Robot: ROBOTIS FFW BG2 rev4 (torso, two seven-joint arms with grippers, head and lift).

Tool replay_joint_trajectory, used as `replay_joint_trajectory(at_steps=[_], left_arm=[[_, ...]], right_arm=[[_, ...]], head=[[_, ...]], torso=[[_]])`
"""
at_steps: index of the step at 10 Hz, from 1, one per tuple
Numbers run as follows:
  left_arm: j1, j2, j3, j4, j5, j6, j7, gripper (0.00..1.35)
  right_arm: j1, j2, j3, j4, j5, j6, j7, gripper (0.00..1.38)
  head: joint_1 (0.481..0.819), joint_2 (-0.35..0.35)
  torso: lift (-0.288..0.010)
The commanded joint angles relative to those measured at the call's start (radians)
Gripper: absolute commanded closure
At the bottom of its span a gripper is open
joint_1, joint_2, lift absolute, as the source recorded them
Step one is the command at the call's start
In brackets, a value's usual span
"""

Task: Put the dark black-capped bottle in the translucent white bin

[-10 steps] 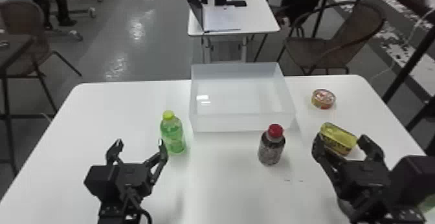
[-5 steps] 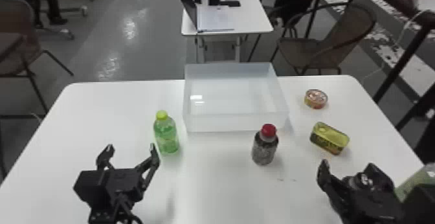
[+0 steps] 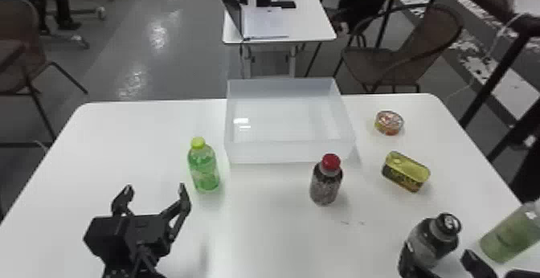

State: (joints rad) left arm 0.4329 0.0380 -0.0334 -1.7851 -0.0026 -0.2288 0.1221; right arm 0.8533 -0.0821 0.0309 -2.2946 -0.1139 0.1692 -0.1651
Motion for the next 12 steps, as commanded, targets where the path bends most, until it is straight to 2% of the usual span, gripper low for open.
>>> replay_joint_trajectory(at_steps=[1, 2, 3, 5, 7, 9, 12], left_arm=[[0.001, 0.017, -0.016, 0.0, 0.013, 0.005, 0.017, 0.26], [0.004, 0.028, -0.019, -0.002, 0.02, 0.005, 0.028, 0.26], [0.001, 0.037, -0.028, -0.002, 0.026, 0.008, 0.037, 0.26], [0.001, 0.04, -0.034, -0.002, 0.035, 0.009, 0.045, 0.26], [-0.003, 0.042, -0.039, -0.002, 0.038, 0.009, 0.047, 0.26], [-0.005, 0.034, -0.036, -0.002, 0.039, 0.006, 0.047, 0.26], [-0.008, 0.028, -0.037, 0.0, 0.043, 0.008, 0.047, 0.26]], right_arm=[[0.033, 0.039, -0.026, 0.058, -0.009, -0.079, -0.013, 0.31], [0.042, 0.083, -0.06, 0.092, -0.004, -0.122, -0.021, 0.31], [0.039, 0.083, -0.095, 0.129, 0.023, -0.162, -0.021, 0.31], [-0.01, 0.083, -0.149, 0.231, 0.019, -0.232, -0.007, 0.28], [-0.066, 0.083, -0.149, 0.261, 0.034, -0.234, 0.041, 0.24], [-0.129, 0.083, -0.147, 0.331, 0.014, -0.246, 0.107, 0.21], [-0.166, 0.083, -0.143, 0.383, 0.005, -0.269, 0.121, 0.21]], head=[[0.695, -0.002], [0.695, -0.009], [0.695, -0.034], [0.695, -0.083], [0.695, -0.127], [0.695, -0.112], [0.695, -0.095]], torso=[[-0.092], [-0.092], [-0.092], [-0.092], [-0.092], [-0.092], [-0.092]])
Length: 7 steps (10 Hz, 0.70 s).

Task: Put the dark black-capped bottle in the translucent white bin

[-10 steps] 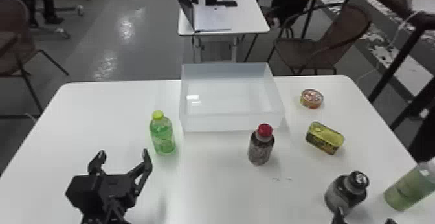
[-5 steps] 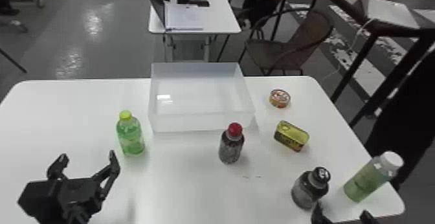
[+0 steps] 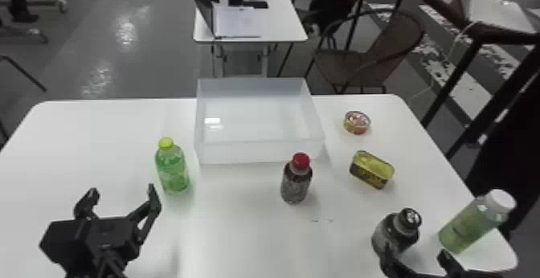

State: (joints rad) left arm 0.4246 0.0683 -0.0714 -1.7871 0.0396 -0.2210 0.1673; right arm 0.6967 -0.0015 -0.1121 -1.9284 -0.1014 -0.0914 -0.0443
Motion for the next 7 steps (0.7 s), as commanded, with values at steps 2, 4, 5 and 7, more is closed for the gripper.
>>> replay_joint_trajectory(at_steps=[2, 4, 5, 7], left_arm=[[0.0, -0.002, -0.001, 0.002, 0.003, 0.0, 0.0, 0.26], [0.0, -0.008, -0.001, 0.005, 0.005, -0.001, 0.0, 0.26], [0.0, -0.008, -0.001, 0.005, 0.006, -0.003, 0.0, 0.26], [0.002, -0.019, 0.004, 0.008, 0.009, -0.008, 0.0, 0.26]], right_arm=[[-0.049, 0.002, 0.008, 0.062, -0.026, -0.021, 0.029, 0.21], [-0.089, 0.002, 0.017, 0.117, -0.047, -0.048, 0.049, 0.21], [-0.108, 0.002, 0.022, 0.135, -0.052, -0.056, 0.054, 0.21], [-0.135, 0.002, 0.022, 0.166, -0.055, -0.071, 0.057, 0.21]], head=[[0.695, -0.09], [0.695, -0.082], [0.695, -0.076], [0.695, -0.068]], torso=[[-0.092], [-0.092], [-0.092], [-0.092]])
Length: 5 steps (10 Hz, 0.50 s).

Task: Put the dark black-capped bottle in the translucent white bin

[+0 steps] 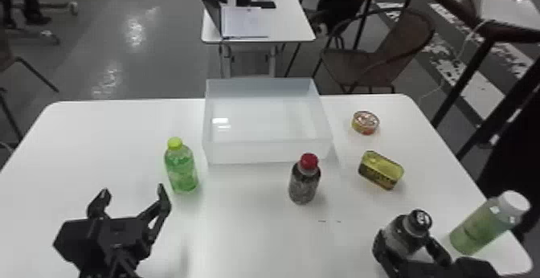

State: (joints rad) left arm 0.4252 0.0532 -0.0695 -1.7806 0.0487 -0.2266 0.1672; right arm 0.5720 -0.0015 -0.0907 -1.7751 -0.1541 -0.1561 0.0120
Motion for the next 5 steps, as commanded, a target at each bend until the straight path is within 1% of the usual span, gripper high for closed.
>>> replay_joint_trajectory(at_steps=[1, 2, 3, 4, 5], left_arm=[[0.003, -0.009, 0.005, 0.003, 0.0, -0.007, 0.0, 0.26], [0.003, -0.01, 0.005, 0.003, 0.0, -0.007, 0.0, 0.26], [0.003, -0.01, 0.005, 0.003, 0.0, -0.008, -0.002, 0.26], [0.003, -0.012, 0.007, 0.004, 0.0, -0.008, -0.002, 0.26], [0.003, -0.013, 0.008, 0.004, 0.0, -0.008, -0.002, 0.26]], right_arm=[[-0.031, -0.012, 0.0, 0.042, -0.021, -0.02, 0.009, 0.23], [-0.043, -0.034, 0.002, 0.059, -0.031, -0.03, 0.011, 0.29], [-0.044, -0.038, 0.003, 0.06, -0.033, -0.03, 0.011, 0.41], [-0.04, -0.037, 0.003, 0.057, -0.044, -0.026, 0.011, 0.57], [-0.037, -0.037, 0.003, 0.04, -0.047, -0.01, 0.011, 0.61]], head=[[0.695, -0.068], [0.695, -0.065], [0.695, -0.069], [0.695, -0.073], [0.695, -0.073]], torso=[[-0.092], [-0.092], [-0.092], [-0.092], [-0.092]])
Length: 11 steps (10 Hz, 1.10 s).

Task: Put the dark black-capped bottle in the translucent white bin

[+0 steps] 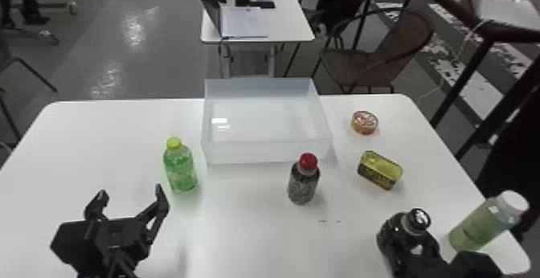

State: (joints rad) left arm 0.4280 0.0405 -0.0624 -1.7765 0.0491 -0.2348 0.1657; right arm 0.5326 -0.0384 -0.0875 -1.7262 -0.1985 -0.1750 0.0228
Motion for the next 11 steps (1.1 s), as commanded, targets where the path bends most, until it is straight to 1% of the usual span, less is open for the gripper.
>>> replay_joint_trajectory(at_steps=[1, 2, 3, 4, 5, 6, 7, 8, 10, 11], left_arm=[[0.0, -0.001, 0.001, 0.0, 0.0, 0.0, 0.0, 0.26], [0.0, -0.002, 0.001, 0.002, 0.0, 0.0, 0.0, 0.26], [-0.002, -0.001, 0.001, 0.002, 0.0, 0.0, 0.0, 0.26], [-0.005, -0.001, -0.001, 0.005, 0.0, 0.0, 0.0, 0.26], [-0.012, 0.002, -0.005, 0.008, 0.0, -0.001, 0.0, 0.26], [-0.017, 0.005, -0.008, 0.009, 0.003, -0.001, 0.0, 0.26], [-0.017, 0.004, -0.008, 0.011, 0.005, -0.001, 0.0, 0.26], [-0.018, 0.004, -0.01, 0.012, 0.005, 0.0, 0.0, 0.26], [-0.025, 0.001, -0.011, 0.019, 0.005, 0.002, 0.0, 0.26], [-0.028, 0.001, -0.013, 0.019, 0.005, 0.003, 0.0, 0.26]], right_arm=[[0.003, 0.0, 0.0, -0.03, 0.008, 0.016, 0.002, 0.61], [-0.008, -0.003, 0.0, -0.058, 0.017, 0.026, 0.016, 0.61], [-0.037, -0.005, -0.002, -0.105, -0.006, 0.097, 0.046, 0.61], [-0.097, -0.014, -0.018, -0.151, -0.024, 0.236, 0.141, 0.61], [-0.158, -0.038, -0.018, -0.17, -0.027, 0.285, 0.193, 0.61], [-0.217, -0.052, -0.018, -0.161, -0.045, 0.295, 0.23, 0.61], [-0.28, -0.057, -0.018, -0.128, -0.056, 0.304, 0.266, 0.61], [-0.341, -0.055, -0.017, -0.084, -0.056, 0.298, 0.309, 0.61], [-0.453, -0.049, 0.011, -0.004, -0.075, 0.269, 0.341, 0.61], [-0.519, -0.049, 0.014, 0.048, -0.084, 0.266, 0.385, 0.61]], head=[[0.695, -0.073], [0.695, -0.071], [0.695, -0.068], [0.695, -0.06], [0.695, -0.03], [0.695, -0.02], [0.695, -0.014], [0.695, -0.007], [0.695, 0.004], [0.695, 0.013]], torso=[[-0.092], [-0.092], [-0.092], [-0.092], [-0.092], [-0.092], [-0.092], [-0.092], [-0.092], [-0.092]])
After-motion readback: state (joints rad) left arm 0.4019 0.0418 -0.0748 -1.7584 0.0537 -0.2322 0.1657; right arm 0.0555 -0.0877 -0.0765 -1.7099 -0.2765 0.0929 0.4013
